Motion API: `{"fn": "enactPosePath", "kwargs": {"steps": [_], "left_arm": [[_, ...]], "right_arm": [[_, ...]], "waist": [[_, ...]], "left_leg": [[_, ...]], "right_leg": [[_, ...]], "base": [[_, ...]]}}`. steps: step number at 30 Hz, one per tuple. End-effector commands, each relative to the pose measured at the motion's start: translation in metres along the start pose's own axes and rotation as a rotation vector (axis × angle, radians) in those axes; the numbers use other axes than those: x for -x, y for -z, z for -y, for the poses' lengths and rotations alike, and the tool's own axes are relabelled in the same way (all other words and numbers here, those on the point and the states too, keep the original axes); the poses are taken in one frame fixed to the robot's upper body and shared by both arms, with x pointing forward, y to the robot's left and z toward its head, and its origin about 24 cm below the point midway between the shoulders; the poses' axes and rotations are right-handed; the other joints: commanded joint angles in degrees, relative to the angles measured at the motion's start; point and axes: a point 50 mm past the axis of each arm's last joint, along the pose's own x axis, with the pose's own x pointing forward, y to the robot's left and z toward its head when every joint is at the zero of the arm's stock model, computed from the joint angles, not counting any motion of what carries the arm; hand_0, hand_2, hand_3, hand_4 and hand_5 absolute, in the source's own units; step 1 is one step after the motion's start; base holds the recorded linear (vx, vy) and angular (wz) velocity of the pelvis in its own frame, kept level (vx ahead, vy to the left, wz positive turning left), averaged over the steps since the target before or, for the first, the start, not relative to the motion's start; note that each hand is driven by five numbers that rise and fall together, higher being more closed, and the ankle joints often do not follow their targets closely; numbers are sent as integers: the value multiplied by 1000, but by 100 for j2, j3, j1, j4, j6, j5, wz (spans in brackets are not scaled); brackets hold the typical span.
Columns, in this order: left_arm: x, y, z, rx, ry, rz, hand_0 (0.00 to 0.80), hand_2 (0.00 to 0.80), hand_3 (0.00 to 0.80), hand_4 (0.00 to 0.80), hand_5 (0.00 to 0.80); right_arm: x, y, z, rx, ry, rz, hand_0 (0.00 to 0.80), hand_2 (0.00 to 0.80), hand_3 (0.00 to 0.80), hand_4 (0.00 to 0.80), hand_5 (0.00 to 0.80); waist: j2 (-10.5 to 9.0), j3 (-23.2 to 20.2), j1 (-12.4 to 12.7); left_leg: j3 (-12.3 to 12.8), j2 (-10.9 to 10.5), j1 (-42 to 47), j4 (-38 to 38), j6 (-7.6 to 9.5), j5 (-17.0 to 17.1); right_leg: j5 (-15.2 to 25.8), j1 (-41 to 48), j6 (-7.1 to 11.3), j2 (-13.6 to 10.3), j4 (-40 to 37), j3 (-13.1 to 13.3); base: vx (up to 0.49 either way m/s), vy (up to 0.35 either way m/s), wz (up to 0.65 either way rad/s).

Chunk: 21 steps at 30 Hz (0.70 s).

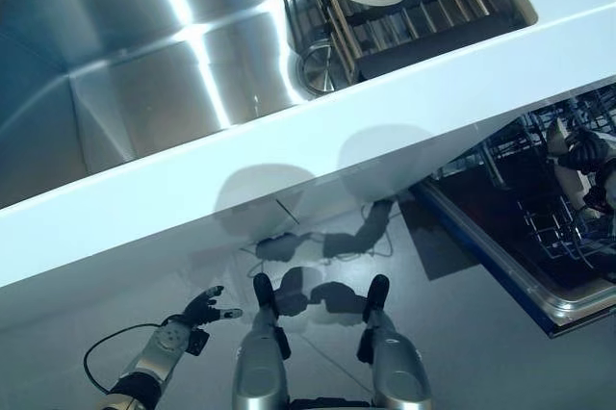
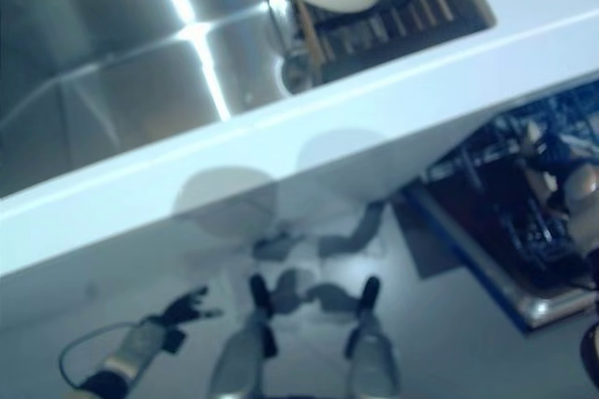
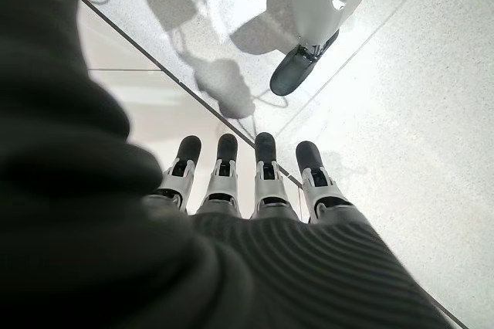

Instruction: Take plates into dishwasher

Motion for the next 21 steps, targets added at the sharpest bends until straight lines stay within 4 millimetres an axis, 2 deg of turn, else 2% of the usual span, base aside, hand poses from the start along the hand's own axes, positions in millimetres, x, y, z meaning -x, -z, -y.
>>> {"fn": "enactPosePath", "kwargs": {"steps": [1,12,21], "left_arm": [[2,-5,-17,-49,-19,19,0,0,0,0,0],[4,-4,-25,-55,-31,20,0,0,0,0,0],[5,-4,-27,-55,-24,24,0,0,0,0,0]], "right_arm": [[8,0,43,155,107,-16,800,800,800,800,800],[11,11,41,240,99,-55,800,800,800,800,800],[14,21,42,215,123,-105,800,800,800,800,800]], "waist": [[-282,75,204],[-308,97,202],[-287,111,170]], "left_leg": [[90,-53,-226,-13,-106,-187],[119,-30,-258,-13,-122,-176],[102,-2,-290,-13,-130,-157]], "right_leg": [[-927,-258,113,-34,974,-380],[-924,-272,116,-4,955,-407],[-1001,-325,77,17,1046,-359]], "base": [[0,0,0],[-7,-12,0],[0,0,0]]}}
